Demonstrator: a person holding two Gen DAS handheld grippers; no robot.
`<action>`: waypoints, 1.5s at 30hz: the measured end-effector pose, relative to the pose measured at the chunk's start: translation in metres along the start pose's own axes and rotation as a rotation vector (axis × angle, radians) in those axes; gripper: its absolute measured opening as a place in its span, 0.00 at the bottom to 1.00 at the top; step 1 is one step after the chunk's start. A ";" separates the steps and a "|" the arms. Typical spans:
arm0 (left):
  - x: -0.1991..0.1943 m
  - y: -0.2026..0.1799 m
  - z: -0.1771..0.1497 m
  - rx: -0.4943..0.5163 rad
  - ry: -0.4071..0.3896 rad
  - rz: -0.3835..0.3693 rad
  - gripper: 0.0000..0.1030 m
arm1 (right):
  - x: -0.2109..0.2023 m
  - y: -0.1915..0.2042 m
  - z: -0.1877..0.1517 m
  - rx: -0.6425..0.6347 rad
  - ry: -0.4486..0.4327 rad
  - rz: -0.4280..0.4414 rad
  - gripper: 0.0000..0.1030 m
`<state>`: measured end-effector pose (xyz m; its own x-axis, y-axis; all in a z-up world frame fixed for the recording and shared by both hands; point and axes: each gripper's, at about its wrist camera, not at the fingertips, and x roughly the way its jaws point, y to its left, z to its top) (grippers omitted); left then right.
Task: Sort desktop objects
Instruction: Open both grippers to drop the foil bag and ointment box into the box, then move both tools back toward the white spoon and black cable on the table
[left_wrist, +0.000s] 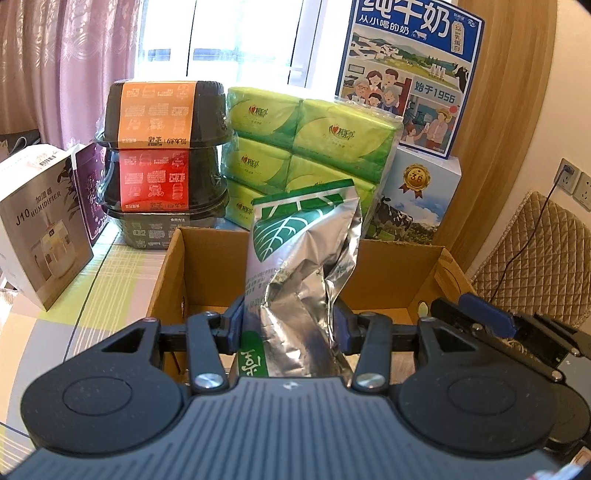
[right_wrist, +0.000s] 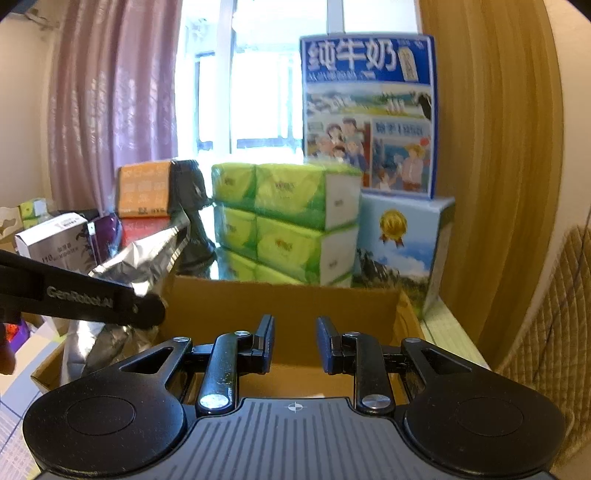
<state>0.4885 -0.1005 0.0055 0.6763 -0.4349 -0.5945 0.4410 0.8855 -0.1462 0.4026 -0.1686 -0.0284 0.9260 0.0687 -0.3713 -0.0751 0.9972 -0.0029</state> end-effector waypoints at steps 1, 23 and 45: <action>0.001 0.000 -0.001 -0.003 0.005 0.004 0.52 | 0.000 0.000 -0.001 -0.010 -0.012 -0.004 0.29; -0.028 0.020 -0.003 0.002 -0.020 0.082 0.64 | -0.019 -0.016 -0.002 0.085 -0.033 -0.027 0.72; -0.117 0.073 -0.109 -0.081 0.096 0.178 0.64 | -0.092 0.027 -0.052 -0.036 0.108 0.241 0.74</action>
<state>0.3773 0.0323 -0.0221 0.6782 -0.2559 -0.6889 0.2676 0.9590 -0.0928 0.2960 -0.1494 -0.0421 0.8349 0.2985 -0.4624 -0.3034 0.9506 0.0657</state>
